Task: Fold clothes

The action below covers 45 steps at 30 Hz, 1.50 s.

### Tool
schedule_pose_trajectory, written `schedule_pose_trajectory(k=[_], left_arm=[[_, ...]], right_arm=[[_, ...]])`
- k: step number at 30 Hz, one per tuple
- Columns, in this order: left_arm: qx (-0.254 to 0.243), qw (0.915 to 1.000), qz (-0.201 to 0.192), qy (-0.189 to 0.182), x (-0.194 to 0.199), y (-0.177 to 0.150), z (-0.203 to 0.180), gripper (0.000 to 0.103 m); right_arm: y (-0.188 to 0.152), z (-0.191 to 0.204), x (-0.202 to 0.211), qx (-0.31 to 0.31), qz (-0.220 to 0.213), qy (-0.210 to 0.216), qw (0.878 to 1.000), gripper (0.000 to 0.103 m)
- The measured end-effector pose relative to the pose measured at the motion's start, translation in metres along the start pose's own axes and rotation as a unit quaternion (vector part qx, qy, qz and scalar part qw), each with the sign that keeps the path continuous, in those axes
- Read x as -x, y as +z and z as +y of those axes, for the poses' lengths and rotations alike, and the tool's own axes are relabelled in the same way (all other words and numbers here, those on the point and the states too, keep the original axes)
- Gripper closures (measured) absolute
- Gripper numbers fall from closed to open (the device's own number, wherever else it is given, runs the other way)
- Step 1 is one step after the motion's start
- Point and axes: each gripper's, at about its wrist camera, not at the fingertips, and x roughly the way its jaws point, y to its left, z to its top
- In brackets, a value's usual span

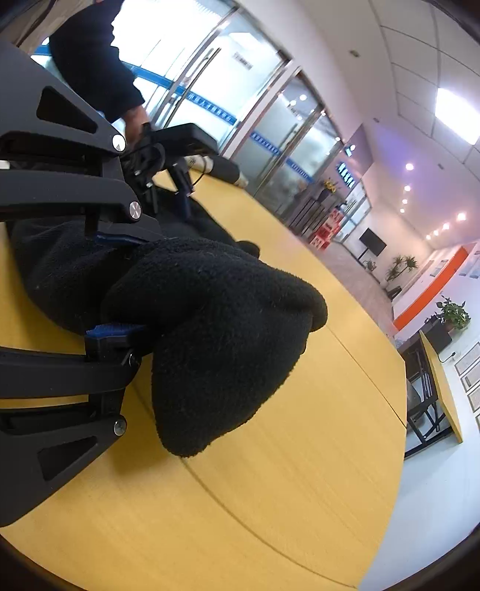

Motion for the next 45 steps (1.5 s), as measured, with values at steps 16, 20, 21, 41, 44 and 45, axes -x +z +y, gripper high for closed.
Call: schedule_pose_trajectory(k=[16, 20, 21, 41, 44, 45], left_arm=[[-0.029, 0.9995, 0.007, -0.011, -0.006, 0.025, -0.024, 0.015], [-0.004, 1.0000, 0.003, 0.005, -0.042, 0.038, -0.019, 0.020], [0.001, 0.9999, 0.000, 0.010, -0.037, 0.034, -0.018, 0.024], [-0.005, 0.9991, 0.008, 0.041, 0.011, -0.059, -0.074, 0.015], [0.019, 0.9978, -0.005, 0.063, 0.041, -0.081, -0.081, 0.018], [0.032, 0.9971, -0.016, 0.067, 0.062, -0.096, -0.087, 0.018]], right_arm=[[-0.003, -0.072, 0.015, -0.092, 0.009, -0.017, 0.996, 0.072], [0.000, -0.067, 0.008, -0.084, 0.005, -0.020, 0.996, 0.072], [-0.001, -0.060, 0.004, -0.080, 0.002, -0.021, 0.997, 0.072], [-0.061, 0.197, -0.033, 0.175, 0.060, 0.172, 0.968, 0.075], [-0.073, 0.196, -0.045, 0.188, 0.080, 0.166, 0.965, 0.075], [-0.074, 0.197, -0.047, 0.198, 0.084, 0.162, 0.963, 0.075]])
